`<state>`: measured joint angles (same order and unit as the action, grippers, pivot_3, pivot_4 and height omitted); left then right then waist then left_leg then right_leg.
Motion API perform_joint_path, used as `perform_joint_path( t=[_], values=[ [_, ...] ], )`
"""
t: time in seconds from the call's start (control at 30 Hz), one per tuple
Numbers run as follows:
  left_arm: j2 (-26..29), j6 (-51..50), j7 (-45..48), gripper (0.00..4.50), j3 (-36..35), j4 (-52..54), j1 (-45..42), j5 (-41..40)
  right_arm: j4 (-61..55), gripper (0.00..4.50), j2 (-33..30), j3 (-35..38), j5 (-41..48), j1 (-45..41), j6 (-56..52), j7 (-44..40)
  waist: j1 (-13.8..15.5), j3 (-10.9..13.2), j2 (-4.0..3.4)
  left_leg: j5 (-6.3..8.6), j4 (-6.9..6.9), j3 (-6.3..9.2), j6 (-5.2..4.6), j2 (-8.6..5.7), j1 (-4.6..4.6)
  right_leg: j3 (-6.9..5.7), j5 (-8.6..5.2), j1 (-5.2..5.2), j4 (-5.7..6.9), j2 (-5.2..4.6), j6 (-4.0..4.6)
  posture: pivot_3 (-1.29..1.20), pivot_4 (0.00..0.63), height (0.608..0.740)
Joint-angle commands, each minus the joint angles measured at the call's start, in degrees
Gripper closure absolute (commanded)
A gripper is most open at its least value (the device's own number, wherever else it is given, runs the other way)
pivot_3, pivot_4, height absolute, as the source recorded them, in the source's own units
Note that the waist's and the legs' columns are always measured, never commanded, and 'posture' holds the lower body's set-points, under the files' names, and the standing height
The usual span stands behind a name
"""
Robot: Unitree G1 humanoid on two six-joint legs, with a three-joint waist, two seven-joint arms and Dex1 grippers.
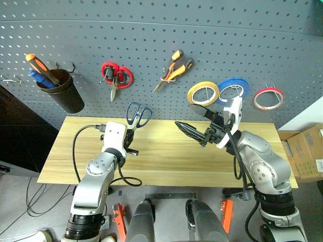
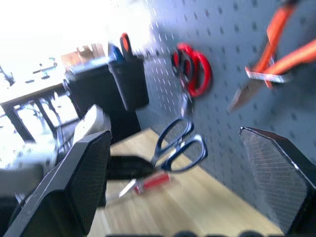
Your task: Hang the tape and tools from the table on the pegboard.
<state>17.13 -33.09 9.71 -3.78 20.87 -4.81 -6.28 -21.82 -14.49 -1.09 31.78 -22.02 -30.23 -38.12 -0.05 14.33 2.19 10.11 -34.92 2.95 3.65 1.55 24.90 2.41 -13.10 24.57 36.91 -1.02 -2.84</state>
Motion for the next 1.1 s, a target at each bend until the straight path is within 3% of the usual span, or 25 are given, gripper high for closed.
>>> perform_joint_path(
  t=[0.03,0.37,0.73,0.9,1.1],
  values=[
    [-0.81,4.55,-1.84,4.12,-2.04,6.57,1.21,0.98,-2.8,0.0,1.03,0.61,1.05,-0.92,2.5,1.35,0.32,-0.48,0.06,0.0,-0.01,0.0,0.0,0.0,0.0,0.0,0.01,-0.01,0.0,0.0,0.02,0.14,0.109,0.74],
    [-1.0,10.99,-2.65,4.12,-3.48,8.92,2.68,2.3,0.54,0.0,2.05,-0.27,-0.9,-2.03,6.47,1.65,1.53,-3.65,0.17,-0.02,-0.12,-0.08,-0.02,0.02,-0.32,-0.04,0.01,-0.43,-0.03,0.02,0.05,0.15,0.07,0.74],
    [-3.06,12.55,-4.93,4.12,-5.37,1.89,-4.4,1.39,1.55,0.0,2.37,-0.46,-1.11,-2.95,8.13,2.02,1.51,-5.9,0.18,-0.04,-0.14,-0.13,-0.04,0.07,-0.56,0.02,0.03,-0.61,0.07,0.11,0.07,0.13,0.051,0.74],
    [-2.75,13.44,-4.09,4.12,-6.04,-3.45,-8.76,0.82,1.4,0.0,2.31,-0.43,-1.46,-2.64,8.28,2.77,1.47,-6.15,0.16,-0.04,-0.14,-0.13,-0.05,0.13,-1.1,0.03,0.0,-1.09,0.07,0.22,0.11,0.12,0.052,0.74],
    [-3.13,11.39,-2.03,4.12,-6.59,-6.82,-10.65,-2.38,0.71,0.0,2.13,-0.25,-1.37,-2.54,8.04,3.9,1.4,-6.22,0.16,-0.04,-0.18,-0.14,-0.05,0.13,-1.13,0.08,0.02,-1.15,0.08,0.22,0.16,0.11,0.052,0.74]
  ],
)
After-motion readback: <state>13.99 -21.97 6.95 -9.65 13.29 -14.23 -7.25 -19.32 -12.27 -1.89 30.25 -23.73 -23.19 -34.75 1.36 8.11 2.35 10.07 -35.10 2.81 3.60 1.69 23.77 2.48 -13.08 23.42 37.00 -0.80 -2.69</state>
